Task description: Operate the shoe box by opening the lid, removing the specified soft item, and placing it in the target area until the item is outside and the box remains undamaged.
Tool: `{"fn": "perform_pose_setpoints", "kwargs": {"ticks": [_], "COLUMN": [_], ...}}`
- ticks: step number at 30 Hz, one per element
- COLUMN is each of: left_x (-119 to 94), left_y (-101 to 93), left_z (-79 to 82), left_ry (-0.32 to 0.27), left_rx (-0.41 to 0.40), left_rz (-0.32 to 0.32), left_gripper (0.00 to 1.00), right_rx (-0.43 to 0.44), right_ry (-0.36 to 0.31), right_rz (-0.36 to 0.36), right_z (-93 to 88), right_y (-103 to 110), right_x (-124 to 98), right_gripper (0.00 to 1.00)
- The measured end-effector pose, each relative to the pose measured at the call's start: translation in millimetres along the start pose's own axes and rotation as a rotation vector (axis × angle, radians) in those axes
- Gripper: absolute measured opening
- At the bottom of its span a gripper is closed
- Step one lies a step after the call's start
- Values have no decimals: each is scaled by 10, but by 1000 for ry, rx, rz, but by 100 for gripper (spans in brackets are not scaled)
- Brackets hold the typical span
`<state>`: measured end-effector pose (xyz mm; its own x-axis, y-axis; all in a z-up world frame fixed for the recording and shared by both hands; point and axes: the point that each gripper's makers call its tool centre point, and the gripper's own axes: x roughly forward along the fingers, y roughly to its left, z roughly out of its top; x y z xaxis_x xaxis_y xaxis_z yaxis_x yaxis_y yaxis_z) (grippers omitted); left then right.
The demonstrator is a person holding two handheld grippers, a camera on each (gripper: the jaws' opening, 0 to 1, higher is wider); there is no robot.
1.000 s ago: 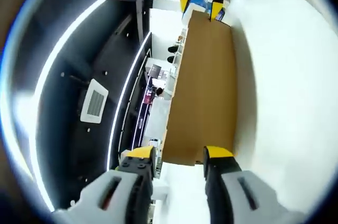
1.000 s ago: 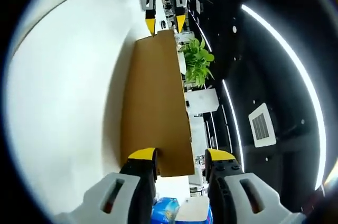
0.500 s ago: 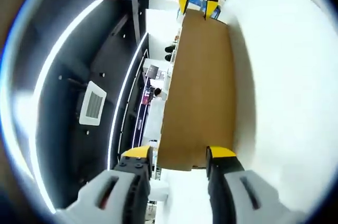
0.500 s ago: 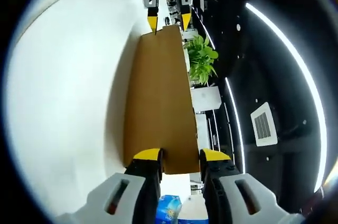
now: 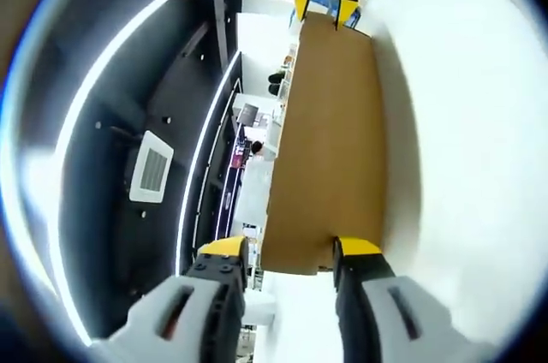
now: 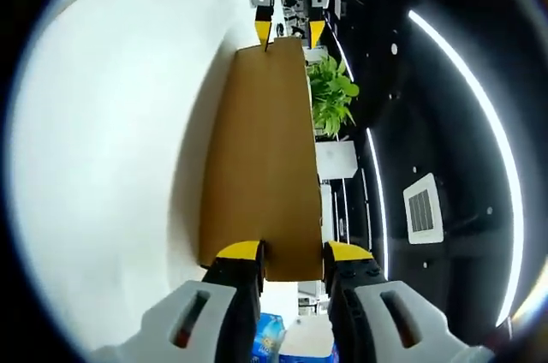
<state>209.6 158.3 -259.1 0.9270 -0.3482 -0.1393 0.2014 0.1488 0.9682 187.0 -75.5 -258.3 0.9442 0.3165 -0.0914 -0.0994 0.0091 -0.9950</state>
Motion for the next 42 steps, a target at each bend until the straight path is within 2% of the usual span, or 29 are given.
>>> {"fn": "perform_pose_setpoints", "kwargs": {"ticks": [42], "left_x": [10], "left_y": [-70], "left_z": [-18], "left_ry": [4], "left_rx": [13], "left_rz": [-1], "left_gripper": [30], "right_rx": [7], "right_ry": [12], "right_rz": [8], "right_z": [-23], "right_y": [79], "right_x": [15], "right_gripper": [27]}}
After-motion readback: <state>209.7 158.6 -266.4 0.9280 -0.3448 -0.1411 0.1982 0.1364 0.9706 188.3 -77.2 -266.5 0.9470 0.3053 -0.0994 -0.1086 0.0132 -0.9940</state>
